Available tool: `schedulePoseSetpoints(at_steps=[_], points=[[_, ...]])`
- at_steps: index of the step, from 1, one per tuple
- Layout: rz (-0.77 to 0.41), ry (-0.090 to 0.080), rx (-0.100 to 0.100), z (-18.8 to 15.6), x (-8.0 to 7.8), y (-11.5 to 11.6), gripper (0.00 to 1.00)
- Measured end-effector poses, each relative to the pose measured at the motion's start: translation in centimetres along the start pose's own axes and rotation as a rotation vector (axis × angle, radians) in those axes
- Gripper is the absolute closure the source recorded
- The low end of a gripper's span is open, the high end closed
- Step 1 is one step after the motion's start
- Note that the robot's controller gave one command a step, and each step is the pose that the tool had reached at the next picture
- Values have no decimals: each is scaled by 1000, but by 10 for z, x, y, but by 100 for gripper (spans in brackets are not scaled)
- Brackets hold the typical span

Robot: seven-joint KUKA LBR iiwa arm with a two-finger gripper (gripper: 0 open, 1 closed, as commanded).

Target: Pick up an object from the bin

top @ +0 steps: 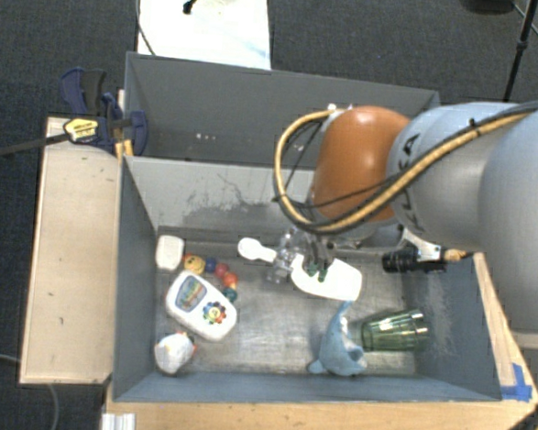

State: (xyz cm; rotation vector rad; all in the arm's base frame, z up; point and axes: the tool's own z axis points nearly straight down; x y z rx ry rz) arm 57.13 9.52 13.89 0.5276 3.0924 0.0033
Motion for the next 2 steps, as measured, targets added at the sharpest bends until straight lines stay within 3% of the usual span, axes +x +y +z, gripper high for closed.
schedulePoseSetpoints(at_steps=[2], points=[[-1, 5, 3, -24, 1, -1, 100]])
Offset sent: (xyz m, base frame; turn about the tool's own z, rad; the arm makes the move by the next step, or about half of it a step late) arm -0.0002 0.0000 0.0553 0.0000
